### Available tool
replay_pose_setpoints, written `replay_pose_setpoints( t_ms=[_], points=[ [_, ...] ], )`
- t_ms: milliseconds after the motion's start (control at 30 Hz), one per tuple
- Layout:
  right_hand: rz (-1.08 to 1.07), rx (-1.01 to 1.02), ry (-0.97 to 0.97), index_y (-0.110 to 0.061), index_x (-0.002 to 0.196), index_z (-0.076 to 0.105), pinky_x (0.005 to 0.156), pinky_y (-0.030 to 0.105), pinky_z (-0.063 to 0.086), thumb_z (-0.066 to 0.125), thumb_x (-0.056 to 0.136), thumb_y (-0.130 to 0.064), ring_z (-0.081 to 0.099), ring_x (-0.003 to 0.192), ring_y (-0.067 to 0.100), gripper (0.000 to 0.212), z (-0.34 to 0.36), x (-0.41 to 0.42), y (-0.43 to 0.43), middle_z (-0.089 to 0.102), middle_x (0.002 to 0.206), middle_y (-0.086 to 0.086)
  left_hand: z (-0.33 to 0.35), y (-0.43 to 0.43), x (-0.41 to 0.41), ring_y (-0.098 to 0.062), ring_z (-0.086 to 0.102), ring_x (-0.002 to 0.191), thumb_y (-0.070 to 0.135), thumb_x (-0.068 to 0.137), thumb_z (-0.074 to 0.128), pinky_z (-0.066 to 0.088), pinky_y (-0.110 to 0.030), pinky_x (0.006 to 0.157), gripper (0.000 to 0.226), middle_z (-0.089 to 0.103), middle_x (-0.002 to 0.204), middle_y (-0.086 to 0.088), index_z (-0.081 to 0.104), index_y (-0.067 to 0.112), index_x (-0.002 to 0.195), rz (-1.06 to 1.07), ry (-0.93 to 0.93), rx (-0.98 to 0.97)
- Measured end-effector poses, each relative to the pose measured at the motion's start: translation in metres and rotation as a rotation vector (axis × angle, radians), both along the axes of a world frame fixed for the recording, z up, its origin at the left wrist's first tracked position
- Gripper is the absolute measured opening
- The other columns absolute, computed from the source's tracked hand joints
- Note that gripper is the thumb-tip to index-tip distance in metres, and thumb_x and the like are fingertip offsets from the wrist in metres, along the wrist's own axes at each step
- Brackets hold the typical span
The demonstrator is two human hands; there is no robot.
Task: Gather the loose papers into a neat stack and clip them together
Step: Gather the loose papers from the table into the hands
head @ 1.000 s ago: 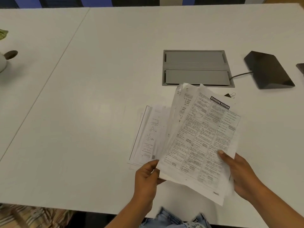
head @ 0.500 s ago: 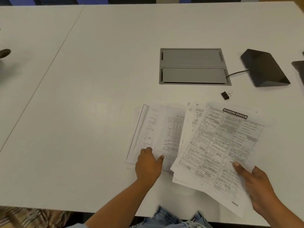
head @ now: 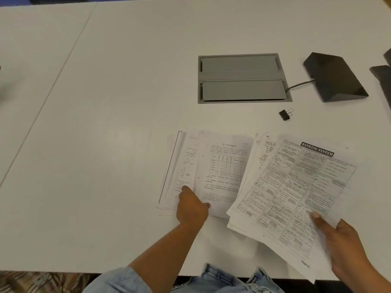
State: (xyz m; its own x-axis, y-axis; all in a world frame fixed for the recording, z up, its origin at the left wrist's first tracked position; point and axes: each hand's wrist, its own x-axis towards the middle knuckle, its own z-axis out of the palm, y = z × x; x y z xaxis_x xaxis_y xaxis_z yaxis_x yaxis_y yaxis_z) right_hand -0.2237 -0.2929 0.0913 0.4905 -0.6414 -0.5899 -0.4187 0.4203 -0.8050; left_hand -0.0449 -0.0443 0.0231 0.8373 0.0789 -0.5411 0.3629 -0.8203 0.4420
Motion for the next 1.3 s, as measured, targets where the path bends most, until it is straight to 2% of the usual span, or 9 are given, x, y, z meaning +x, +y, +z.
replay_pose_setpoints(
  t_ms=[67, 200, 400, 667, 767, 867, 967, 1100, 1300],
  points=[
    [-0.002, 0.012, 0.001, -0.005, 0.126, 0.061, 0.075, 0.027, 0.057, 0.063, 0.091, -0.014, 0.067, 0.106, 0.026, 0.036, 0.001, -0.001, 0.0, 0.071, 0.116, 0.013, -0.001, 0.0, 0.0, -0.027, 0.064, 0.106, 0.041, 0.08, 0.076, 0.054, -0.038, 0.079, 0.058, 0.06, 0.118, -0.008, 0.051, 0.013, 0.124, -0.005, -0.034, 0.023],
    [-0.008, 0.019, -0.001, -0.006, 0.125, 0.063, 0.076, 0.027, 0.058, 0.064, 0.091, -0.015, 0.067, 0.108, 0.027, 0.035, 0.003, -0.003, -0.003, 0.071, 0.117, 0.012, -0.001, -0.005, 0.003, -0.023, 0.061, 0.102, 0.032, 0.085, 0.073, 0.056, -0.037, 0.084, 0.031, 0.06, 0.114, -0.007, 0.067, 0.015, 0.11, -0.016, -0.171, 0.082],
    [-0.016, 0.019, 0.0, -0.007, 0.125, 0.063, 0.079, 0.033, 0.056, 0.063, 0.091, -0.014, 0.067, 0.109, 0.028, 0.034, 0.006, -0.004, -0.006, 0.071, 0.118, 0.013, -0.008, -0.012, 0.002, -0.024, 0.056, 0.113, 0.023, 0.082, 0.077, 0.048, -0.036, 0.095, 0.036, 0.059, 0.124, -0.006, 0.067, 0.014, 0.115, 0.015, -0.239, 0.085],
    [-0.035, 0.028, -0.005, -0.009, 0.126, 0.062, 0.077, 0.032, 0.057, 0.062, 0.092, -0.014, 0.067, 0.109, 0.028, 0.035, 0.007, -0.005, -0.009, 0.071, 0.118, 0.011, -0.002, -0.017, 0.001, -0.022, 0.057, 0.107, 0.02, 0.082, 0.076, 0.044, -0.033, 0.093, 0.029, 0.064, 0.114, -0.003, 0.069, 0.02, 0.11, -0.015, -0.243, 0.168],
    [-0.038, 0.023, -0.013, -0.008, 0.128, 0.06, 0.077, 0.03, 0.056, 0.062, 0.091, -0.013, 0.066, 0.108, 0.028, 0.037, 0.006, -0.004, -0.009, 0.069, 0.12, 0.011, -0.003, -0.018, 0.005, -0.027, 0.065, 0.101, 0.008, 0.078, 0.078, 0.053, -0.03, 0.081, 0.045, 0.06, 0.116, -0.008, 0.057, 0.014, 0.117, 0.084, -0.16, -0.028],
    [-0.042, 0.026, -0.013, -0.009, 0.127, 0.061, 0.078, 0.029, 0.056, 0.062, 0.092, -0.013, 0.066, 0.109, 0.027, 0.036, 0.005, -0.004, -0.01, 0.07, 0.121, 0.011, -0.003, -0.02, 0.012, -0.031, 0.064, 0.108, 0.01, 0.074, 0.082, 0.056, -0.04, 0.088, 0.067, 0.059, 0.124, -0.011, 0.045, 0.013, 0.13, 0.188, -0.099, -0.157],
    [-0.039, 0.026, -0.018, -0.01, 0.125, 0.063, 0.079, 0.028, 0.057, 0.063, 0.09, -0.015, 0.067, 0.109, 0.025, 0.035, 0.006, -0.003, -0.012, 0.07, 0.121, 0.01, -0.004, -0.021, 0.024, -0.031, 0.063, 0.111, 0.022, 0.085, 0.074, 0.054, -0.043, 0.095, 0.051, 0.064, 0.125, -0.01, 0.053, 0.007, 0.13, 0.164, -0.036, -0.195],
    [-0.023, 0.021, -0.043, -0.013, 0.123, 0.063, 0.078, 0.029, 0.058, 0.064, 0.088, -0.016, 0.067, 0.109, 0.026, 0.036, 0.01, 0.001, -0.015, 0.07, 0.12, 0.009, 0.004, -0.015, 0.031, -0.027, 0.064, 0.109, 0.02, 0.097, 0.059, 0.052, -0.042, 0.098, 0.032, 0.068, 0.122, -0.01, 0.063, 0.004, 0.124, 0.042, 0.008, -0.35],
    [0.023, 0.045, -0.089, -0.021, 0.117, 0.067, 0.085, 0.037, 0.056, 0.06, 0.092, -0.013, 0.072, 0.104, 0.022, 0.026, 0.021, 0.015, -0.013, 0.074, 0.115, 0.004, 0.03, 0.006, 0.009, -0.019, 0.07, 0.094, 0.023, 0.099, 0.057, 0.059, -0.033, 0.083, 0.021, 0.072, 0.103, 0.005, 0.068, 0.018, 0.115, 0.09, 0.019, -0.514]
  ],
)
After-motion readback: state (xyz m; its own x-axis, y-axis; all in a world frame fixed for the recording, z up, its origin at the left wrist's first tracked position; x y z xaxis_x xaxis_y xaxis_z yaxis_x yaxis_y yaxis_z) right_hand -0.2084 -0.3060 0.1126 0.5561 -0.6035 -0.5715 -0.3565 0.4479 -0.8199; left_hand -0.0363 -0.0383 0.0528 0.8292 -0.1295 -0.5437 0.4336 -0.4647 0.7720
